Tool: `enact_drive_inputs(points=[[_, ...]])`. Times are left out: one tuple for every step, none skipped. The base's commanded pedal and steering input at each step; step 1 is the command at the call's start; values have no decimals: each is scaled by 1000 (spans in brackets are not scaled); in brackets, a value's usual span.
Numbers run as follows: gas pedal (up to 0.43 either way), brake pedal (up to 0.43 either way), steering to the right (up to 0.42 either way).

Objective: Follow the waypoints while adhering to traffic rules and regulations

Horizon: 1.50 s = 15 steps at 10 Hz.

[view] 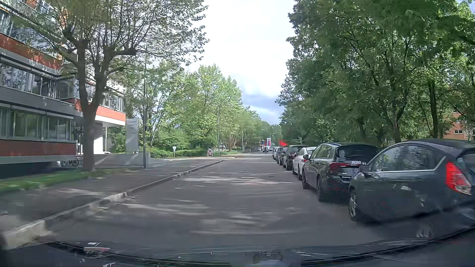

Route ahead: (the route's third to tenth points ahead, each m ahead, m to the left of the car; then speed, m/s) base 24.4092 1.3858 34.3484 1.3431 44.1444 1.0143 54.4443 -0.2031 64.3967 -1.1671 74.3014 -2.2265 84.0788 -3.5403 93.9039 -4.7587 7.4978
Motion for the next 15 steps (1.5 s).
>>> enact_drive_inputs(points=[[67, 0, 13], [67, 0, 13], [67, 0, 12], [67, 0, 12], [67, 0, 12], [67, 0, 11], [67, 0, 11], [67, 0, 11], [67, 0, 10], [67, 0, 10], [67, 0, 10], [67, 0, 10], [67, 0, 10], [67, 0, 10], [67, 0, 10]])
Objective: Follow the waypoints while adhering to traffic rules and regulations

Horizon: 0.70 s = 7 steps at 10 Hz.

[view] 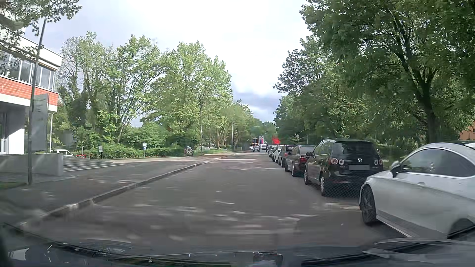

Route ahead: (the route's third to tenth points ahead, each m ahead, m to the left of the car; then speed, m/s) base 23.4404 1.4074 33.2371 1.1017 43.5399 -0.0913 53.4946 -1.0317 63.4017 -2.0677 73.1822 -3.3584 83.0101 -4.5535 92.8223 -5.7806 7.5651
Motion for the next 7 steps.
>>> enact_drive_inputs(points=[[67, 0, 10], [67, 0, 9], [67, 0, 9], [67, 0, 10], [67, 0, 11], [67, 0, 12], [67, 0, 15]])
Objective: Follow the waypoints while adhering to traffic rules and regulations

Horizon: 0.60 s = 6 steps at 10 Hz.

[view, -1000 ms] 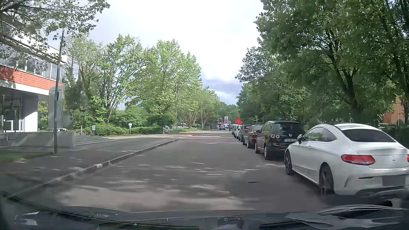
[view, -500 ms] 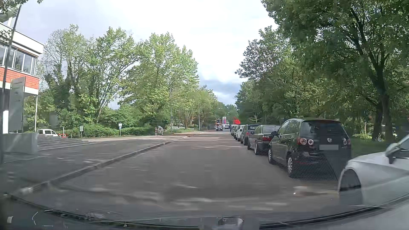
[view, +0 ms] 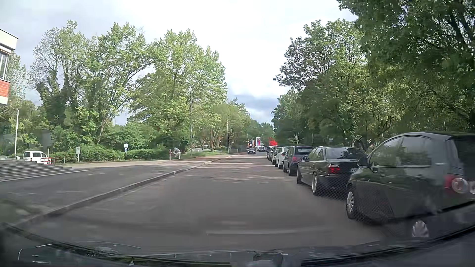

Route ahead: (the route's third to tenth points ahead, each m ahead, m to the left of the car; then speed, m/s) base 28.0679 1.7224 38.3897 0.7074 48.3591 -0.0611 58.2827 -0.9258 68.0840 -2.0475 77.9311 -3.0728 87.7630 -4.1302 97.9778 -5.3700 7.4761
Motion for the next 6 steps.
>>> enact_drive_inputs(points=[[67, 0, 16], [47, 0, 16], [28, 0, 16], [28, 0, 17], [20, 0, 16], [20, 0, 11]])
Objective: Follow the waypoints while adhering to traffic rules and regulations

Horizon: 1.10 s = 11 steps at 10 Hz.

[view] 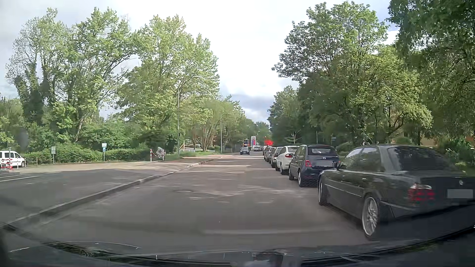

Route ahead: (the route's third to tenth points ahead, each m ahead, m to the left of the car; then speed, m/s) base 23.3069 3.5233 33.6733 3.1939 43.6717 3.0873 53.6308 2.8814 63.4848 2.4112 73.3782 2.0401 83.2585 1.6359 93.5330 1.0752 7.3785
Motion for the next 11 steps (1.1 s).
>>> enact_drive_inputs(points=[[20, 0, 8], [20, 0, 8], [20, 0, 10], [20, 0, 11], [20, 0, 9], [20, 0, 8], [20, 0, 7], [20, 0, 6], [20, 0, 5], [20, 0, 4], [20, 0, 4]])
